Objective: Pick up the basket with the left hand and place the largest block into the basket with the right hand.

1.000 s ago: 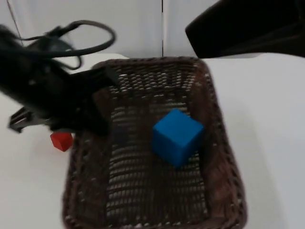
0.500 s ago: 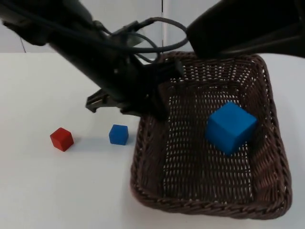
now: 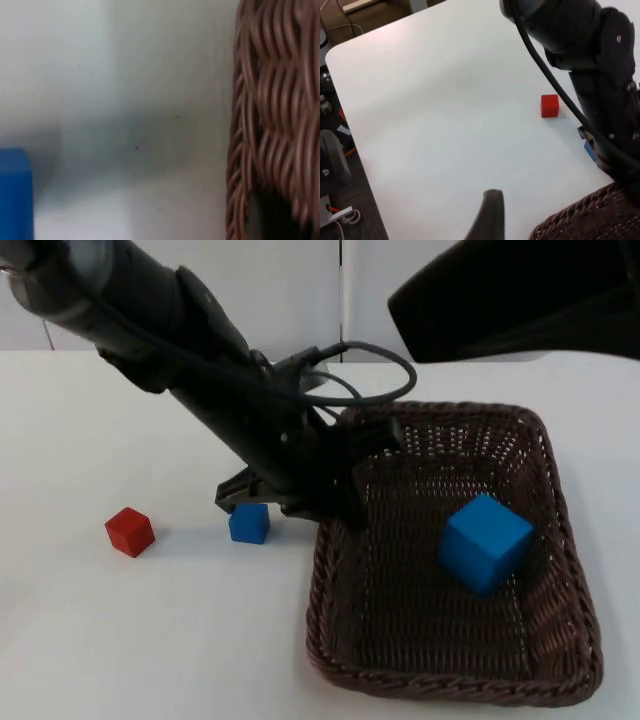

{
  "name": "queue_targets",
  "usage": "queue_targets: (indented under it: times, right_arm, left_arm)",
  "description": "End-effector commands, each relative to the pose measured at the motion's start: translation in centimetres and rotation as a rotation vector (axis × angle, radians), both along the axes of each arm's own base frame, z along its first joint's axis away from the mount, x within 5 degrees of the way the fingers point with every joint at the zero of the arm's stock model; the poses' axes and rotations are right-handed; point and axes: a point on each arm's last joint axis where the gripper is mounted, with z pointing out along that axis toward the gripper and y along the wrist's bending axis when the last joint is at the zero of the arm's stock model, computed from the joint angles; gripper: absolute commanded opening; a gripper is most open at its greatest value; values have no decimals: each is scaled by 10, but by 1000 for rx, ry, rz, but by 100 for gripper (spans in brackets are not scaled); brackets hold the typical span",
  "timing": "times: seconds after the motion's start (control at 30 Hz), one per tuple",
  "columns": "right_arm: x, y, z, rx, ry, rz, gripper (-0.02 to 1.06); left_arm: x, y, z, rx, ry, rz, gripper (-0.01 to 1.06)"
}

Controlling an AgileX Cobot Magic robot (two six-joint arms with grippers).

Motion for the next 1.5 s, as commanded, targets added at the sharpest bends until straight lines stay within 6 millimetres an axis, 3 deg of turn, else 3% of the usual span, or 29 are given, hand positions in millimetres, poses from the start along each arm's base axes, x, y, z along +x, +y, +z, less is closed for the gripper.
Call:
queue_targets:
  times: [0.0,0.2,0.37,0.4,0.53,0.73,1.03,1.47]
  right_arm:
    - [-1,-2,1,7,3,-3,73]
    - [-1,-2,0,3,6,-1,73]
    - [-1,-2,0,4,3,-2,73]
    - [-1,-2,0,4,3,-2,73]
    - [-1,-2,0,6,6,-5,73]
    - [-1,-2,0,6,6,-5,73]
    - [0,-1,2,26,-10,-11,73]
    - [5,2,11,112,-76,-37,73]
  left_arm:
    - [2,-5,6,-36,-6,30,0]
    - [2,-6,3,-35,3,30,5]
    - [-1,-7,4,-49,29,22,51]
    - [-1,-7,4,-49,29,22,51]
    - [-3,-6,7,-41,30,-8,79]
    - [0,-1,18,12,-39,-31,83]
    - [3,16,60,154,-198,-47,83]
    - [-19,1,114,192,-355,-158,83]
